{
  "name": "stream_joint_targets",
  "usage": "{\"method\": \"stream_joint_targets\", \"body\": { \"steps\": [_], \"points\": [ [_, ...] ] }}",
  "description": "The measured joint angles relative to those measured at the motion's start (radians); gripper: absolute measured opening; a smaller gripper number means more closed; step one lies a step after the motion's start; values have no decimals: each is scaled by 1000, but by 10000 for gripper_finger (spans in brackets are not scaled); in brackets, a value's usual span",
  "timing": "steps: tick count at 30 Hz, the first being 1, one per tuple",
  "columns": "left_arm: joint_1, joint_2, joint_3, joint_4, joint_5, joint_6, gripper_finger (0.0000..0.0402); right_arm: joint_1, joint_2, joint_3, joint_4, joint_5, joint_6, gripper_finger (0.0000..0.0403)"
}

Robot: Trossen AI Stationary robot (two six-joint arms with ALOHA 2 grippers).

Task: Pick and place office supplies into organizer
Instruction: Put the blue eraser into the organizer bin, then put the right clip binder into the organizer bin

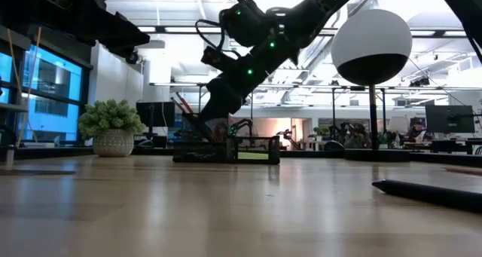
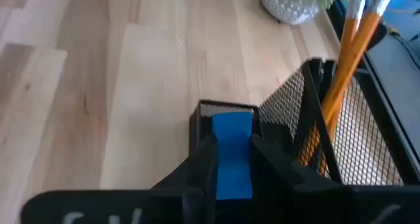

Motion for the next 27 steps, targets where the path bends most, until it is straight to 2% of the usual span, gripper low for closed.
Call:
{"method": "stream_joint_targets", "body": {
  "steps": [15,20,23,27],
  "points": [
    [0,0,0,-1,0,-8,106,4,0,-7,-12,62,68,167],
    [0,0,0,-6,0,-8,106,36,-16,-7,-28,-7,163,176],
    [0,0,0,-8,0,-8,106,73,-43,-7,-102,-60,226,174],
    [0,0,0,-9,0,-8,106,132,-86,-7,-233,-60,361,162]
  ]
}}
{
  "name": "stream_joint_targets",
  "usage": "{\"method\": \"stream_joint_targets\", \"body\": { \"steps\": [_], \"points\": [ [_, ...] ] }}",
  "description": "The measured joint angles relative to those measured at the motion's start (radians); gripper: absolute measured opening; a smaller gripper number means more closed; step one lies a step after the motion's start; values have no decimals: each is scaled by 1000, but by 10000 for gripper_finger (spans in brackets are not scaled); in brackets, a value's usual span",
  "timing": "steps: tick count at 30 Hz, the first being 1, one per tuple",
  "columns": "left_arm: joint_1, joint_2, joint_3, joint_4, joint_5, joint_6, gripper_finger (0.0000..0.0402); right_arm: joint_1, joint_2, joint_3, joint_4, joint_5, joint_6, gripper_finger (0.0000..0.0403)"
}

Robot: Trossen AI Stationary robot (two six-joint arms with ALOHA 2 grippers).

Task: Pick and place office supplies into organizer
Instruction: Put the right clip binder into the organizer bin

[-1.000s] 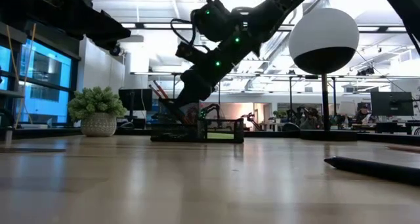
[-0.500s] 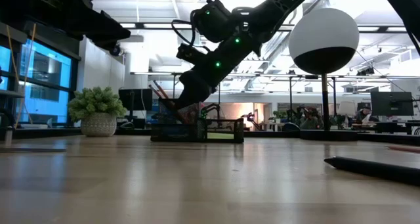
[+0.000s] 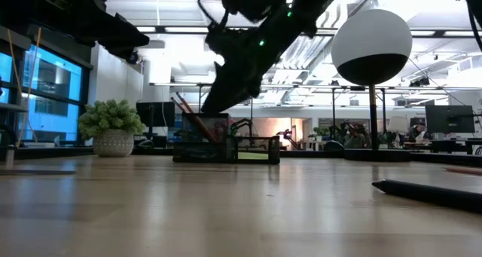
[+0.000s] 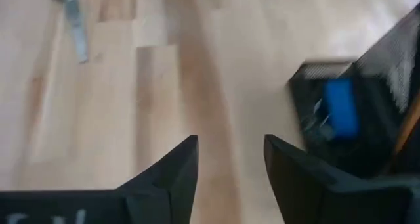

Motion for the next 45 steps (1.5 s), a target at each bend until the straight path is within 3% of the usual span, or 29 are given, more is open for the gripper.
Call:
{"method": "stream_joint_targets", "body": {
  "steps": [10,19,27,35,39,45],
  "points": [
    [0,0,0,2,0,-11,106,206,-10,-1,-353,-65,348,123],
    [0,0,0,13,0,-10,106,369,-10,-1,-488,-158,567,105],
    [0,0,0,30,4,-11,106,441,-10,-1,-524,-193,835,102],
    [0,0,0,49,80,-55,106,552,-10,-1,-467,-207,1165,101],
    [0,0,0,59,132,-84,106,623,-10,-1,-370,-163,1298,103],
    [-13,0,-36,94,183,-149,106,703,-10,-1,-315,-6,1405,96]
  ]
}}
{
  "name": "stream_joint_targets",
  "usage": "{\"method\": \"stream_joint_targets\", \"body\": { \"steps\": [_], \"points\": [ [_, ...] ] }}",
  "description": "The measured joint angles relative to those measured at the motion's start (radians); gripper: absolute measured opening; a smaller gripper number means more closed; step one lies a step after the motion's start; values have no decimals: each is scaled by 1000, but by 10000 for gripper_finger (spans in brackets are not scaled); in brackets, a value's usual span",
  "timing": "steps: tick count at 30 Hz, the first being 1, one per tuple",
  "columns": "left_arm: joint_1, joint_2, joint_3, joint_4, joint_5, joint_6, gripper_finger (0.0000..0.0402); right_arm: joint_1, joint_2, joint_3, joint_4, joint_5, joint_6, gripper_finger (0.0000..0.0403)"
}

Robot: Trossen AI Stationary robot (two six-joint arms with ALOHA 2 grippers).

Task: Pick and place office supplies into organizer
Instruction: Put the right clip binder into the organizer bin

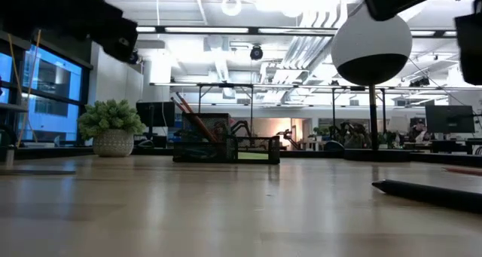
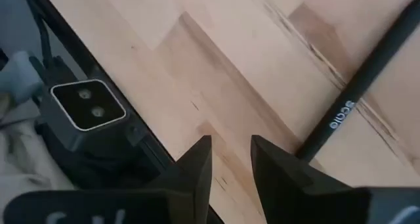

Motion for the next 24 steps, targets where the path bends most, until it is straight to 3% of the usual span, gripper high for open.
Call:
{"method": "stream_joint_targets", "body": {
  "steps": [6,14,24],
  "points": [
    [-56,0,-65,102,1,-58,106,50,1,0,-11,8,51,92],
    [-156,0,-69,121,-66,-98,106,70,1,0,-133,-86,69,91],
    [-224,0,-69,120,-184,-87,106,76,1,0,-343,-399,22,92]
  ]
}}
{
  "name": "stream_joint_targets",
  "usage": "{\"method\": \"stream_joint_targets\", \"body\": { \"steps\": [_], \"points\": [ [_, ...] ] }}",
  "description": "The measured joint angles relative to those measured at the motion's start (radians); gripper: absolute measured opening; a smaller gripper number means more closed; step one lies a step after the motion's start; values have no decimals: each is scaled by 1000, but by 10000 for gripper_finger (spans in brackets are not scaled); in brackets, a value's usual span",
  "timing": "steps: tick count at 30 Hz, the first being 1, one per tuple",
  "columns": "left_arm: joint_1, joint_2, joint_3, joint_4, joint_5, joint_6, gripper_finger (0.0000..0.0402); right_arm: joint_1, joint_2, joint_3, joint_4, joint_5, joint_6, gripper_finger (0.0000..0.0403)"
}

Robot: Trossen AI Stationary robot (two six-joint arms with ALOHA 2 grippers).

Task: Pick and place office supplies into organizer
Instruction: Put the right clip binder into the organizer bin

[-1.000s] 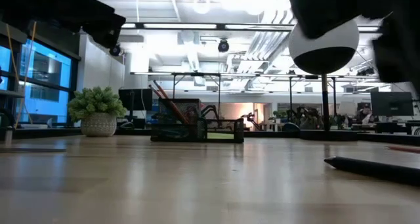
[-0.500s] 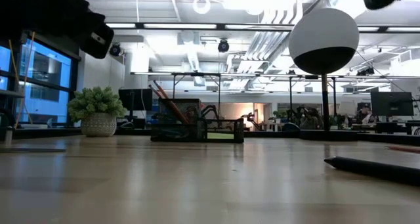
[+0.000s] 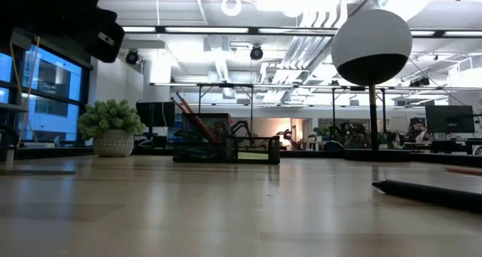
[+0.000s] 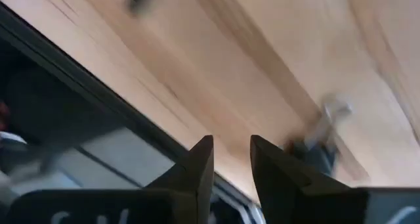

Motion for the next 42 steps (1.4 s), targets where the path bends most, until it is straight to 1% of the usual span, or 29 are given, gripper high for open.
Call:
{"method": "stream_joint_targets", "body": {
  "steps": [4,7,10,15,17,22,29,34,42],
  "points": [
    [1,0,0,-1,0,0,106,7,0,0,-49,-66,-29,111],
    [1,0,0,-1,0,0,106,15,0,0,-81,-72,-34,137],
    [1,0,0,-1,0,8,106,31,0,0,-110,-32,-28,166],
    [1,0,0,-1,0,19,106,66,2,0,-133,70,-4,207],
    [1,0,0,-1,0,19,106,80,4,0,-155,92,-1,222],
    [1,0,0,-1,0,19,106,106,4,0,-240,97,7,251],
    [0,0,0,-1,15,4,106,128,4,0,-239,195,41,253],
    [1,0,0,-3,48,-8,106,135,4,0,-233,204,55,248],
    [1,0,0,-13,49,-8,106,132,4,0,-243,194,55,249]
  ]
}}
